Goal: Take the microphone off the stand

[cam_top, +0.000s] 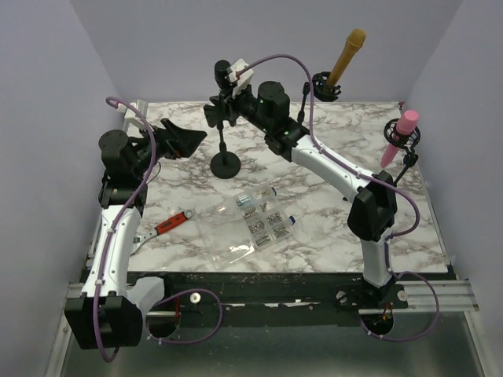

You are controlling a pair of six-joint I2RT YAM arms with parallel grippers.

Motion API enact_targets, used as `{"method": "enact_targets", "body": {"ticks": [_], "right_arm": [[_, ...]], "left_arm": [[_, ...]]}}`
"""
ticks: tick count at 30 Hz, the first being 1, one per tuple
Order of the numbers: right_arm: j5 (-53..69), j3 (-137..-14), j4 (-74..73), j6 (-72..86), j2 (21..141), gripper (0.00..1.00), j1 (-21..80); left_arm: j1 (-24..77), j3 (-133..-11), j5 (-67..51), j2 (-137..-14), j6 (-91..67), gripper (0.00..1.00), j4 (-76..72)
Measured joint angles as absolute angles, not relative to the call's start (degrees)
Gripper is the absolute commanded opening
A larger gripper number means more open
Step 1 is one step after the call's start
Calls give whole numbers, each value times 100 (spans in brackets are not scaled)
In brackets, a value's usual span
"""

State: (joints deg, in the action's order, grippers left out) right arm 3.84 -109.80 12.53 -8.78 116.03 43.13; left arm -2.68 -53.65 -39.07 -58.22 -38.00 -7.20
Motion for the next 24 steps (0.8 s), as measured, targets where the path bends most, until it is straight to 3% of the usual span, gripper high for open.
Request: {"method": "enact_targets", "body": {"ticks": [11,24], "right_arm": [[1817,-11395,633,-290,11738,1,4287],[2093,-11395,624,-217,11738,1,4263]], "left_arm": [[-294,-6263,-4045,-6296,-3201,99,-550],[-220,-6114,-4670,-6941,-2032,99,-982]]}}
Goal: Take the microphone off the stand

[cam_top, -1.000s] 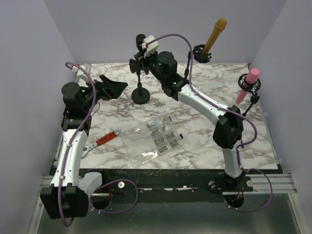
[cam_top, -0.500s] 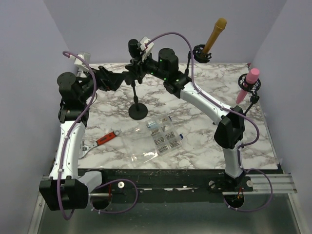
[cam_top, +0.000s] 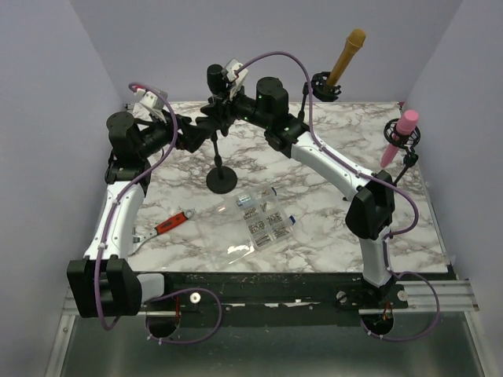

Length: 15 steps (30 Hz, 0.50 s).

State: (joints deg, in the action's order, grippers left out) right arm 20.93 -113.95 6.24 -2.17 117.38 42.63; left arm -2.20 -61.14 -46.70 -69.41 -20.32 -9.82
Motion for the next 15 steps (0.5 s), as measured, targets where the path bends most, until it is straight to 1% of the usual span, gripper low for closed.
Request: {"method": "enact_targets", "body": {"ticks": [5,6,7,9,10,11,12,15], "right_arm": [[2117,-11395,622,-134,11738,1,4263],[2134,-11395,620,-119,11738,1,4263],[2152,-11395,617,-102,11738,1,4263],[2180,-11395,611,-84,11738,1,4263],[2198,-11395,611,-69,11738,1,4263],[2206,-11395,609,-54,11738,1,4263],[2222,-11395,607,-40,11738,1,4263],[2263,-11395,585,69,11738,1,4263]], "left_arm": [[-117,-6014,-4875,-7201,-1879,98,-1122],[-99,-6014,-4893,-7229,-1863,98,-1146],[-93,-6014,-4921,-7260,-1850,93,-1184],[-71,-6014,-4963,-7295,-1844,77,-1256],[-71,-6014,-4978,-7319,-1837,60,-1304],[-71,-6014,-4984,-7338,-1822,27,-1339],[-67,-6016,-4993,-7367,-1828,0,-1367],[-67,-6062,-4965,-7446,-1750,0,-1441]]}}
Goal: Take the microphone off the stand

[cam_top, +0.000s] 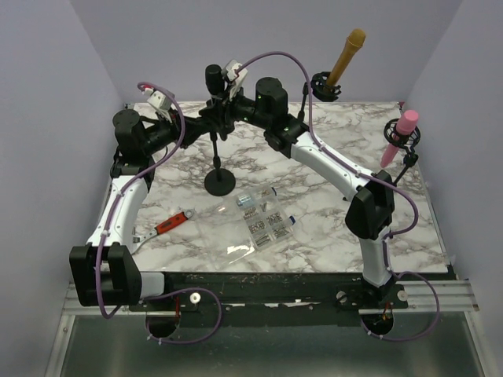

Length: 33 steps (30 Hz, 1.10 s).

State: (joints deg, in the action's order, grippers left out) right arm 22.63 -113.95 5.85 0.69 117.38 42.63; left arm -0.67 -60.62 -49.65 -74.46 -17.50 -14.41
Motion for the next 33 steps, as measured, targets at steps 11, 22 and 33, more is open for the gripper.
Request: {"method": "enact_targets", "body": {"ticks": [11,22,33], "right_arm": [[1564,-11830,521,408,11824,1,4278],[263,-12897,698,598,11684,1,4281],[-550,-9981,1205,657,9594,1,4281]], "left_arm": [[-23,-6090,-4477,-7426,-1411,0,-1330],[-5,-6082,-4119,-7321,-1354,0,-1160],[110,-5594,-3157,-6707,-1367,0,-1144]]}}
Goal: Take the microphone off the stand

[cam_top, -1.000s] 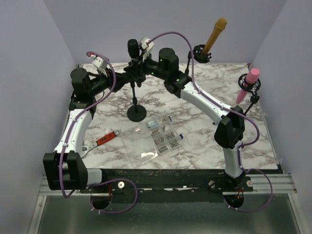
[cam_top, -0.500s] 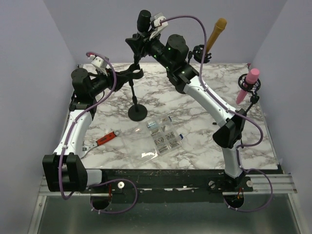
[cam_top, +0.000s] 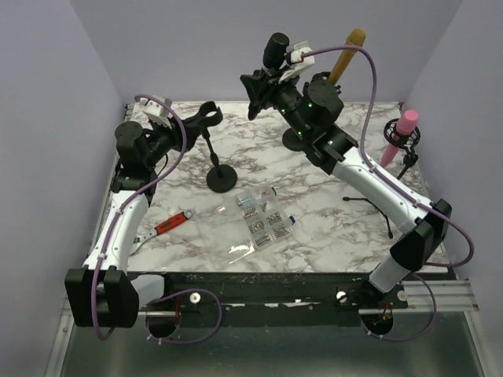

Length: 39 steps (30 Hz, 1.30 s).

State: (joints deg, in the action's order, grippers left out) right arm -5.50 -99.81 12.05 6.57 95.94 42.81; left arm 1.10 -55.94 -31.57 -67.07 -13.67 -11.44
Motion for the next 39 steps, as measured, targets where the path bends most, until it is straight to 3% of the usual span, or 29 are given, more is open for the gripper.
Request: {"method": "enact_targets", "body": {"ticks": [12,16,19,22,29,39], "right_arm": [[-1028,-8213,1225,703,8162,1,4281],[-1570,-7535,904,620,7714,1,4281],[-2112,-6963,580,558,7411,1,4281],[-2519,-6405,158,589,7133,1,4281],[-2891,-5669,-1066,1352,6628,1,4281],[-2471,-5144,-3009,3291,6558,1,4281]], "left_arm": [[663,-5594,-2613,-6718,-1041,2,-1081],[705,-5721,-2554,-6759,-1026,35,-891],[705,-5819,-2515,-6785,-1026,66,-735],[705,-5870,-2493,-6805,-1066,81,-659],[701,-5870,-2460,-6805,-1083,92,-364],[698,-5870,-2331,-6587,-1140,93,-132]]}}
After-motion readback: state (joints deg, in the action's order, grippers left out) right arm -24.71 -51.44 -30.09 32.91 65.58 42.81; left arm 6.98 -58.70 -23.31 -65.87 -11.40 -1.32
